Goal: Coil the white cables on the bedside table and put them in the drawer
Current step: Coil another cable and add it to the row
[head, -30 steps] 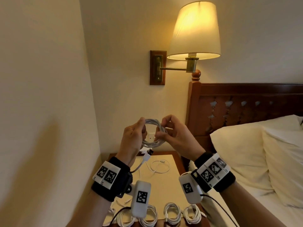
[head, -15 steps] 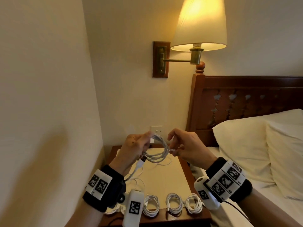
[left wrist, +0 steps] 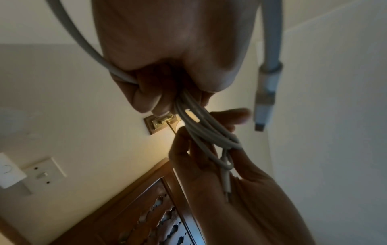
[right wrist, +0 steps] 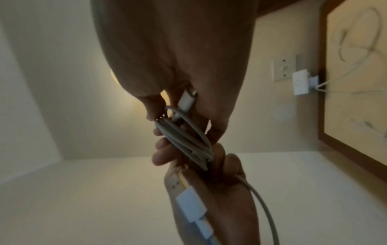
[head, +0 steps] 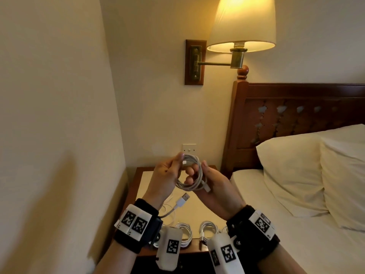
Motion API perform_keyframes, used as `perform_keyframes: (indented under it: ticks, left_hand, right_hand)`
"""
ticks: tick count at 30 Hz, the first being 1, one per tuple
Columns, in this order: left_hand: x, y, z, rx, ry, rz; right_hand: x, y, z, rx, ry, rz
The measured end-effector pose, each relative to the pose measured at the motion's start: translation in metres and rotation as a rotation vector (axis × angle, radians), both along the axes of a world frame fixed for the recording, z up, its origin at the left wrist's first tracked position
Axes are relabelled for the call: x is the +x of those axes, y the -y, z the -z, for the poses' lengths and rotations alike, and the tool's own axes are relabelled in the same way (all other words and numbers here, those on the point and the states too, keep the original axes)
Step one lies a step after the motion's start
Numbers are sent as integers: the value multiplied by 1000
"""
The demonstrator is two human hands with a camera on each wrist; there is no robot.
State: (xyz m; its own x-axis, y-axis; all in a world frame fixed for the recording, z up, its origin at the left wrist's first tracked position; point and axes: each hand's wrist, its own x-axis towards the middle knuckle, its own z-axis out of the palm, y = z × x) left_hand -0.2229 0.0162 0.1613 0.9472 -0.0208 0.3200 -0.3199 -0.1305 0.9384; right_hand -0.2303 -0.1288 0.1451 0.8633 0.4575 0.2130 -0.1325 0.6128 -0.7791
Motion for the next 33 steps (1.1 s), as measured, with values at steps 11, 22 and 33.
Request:
perform_keyframes:
  ticks: [11,22,33]
  left_hand:
    - [-9,-13,27,121,222,158]
    - [-1,-65,75,48,-106,134]
    - [8,-25,46,474,-36,505]
  right_hand:
    - [-14,27,-13,-158,67,117]
    - [15,75,-28,151,-160,80]
    - [41,61,-36,16,-179,67]
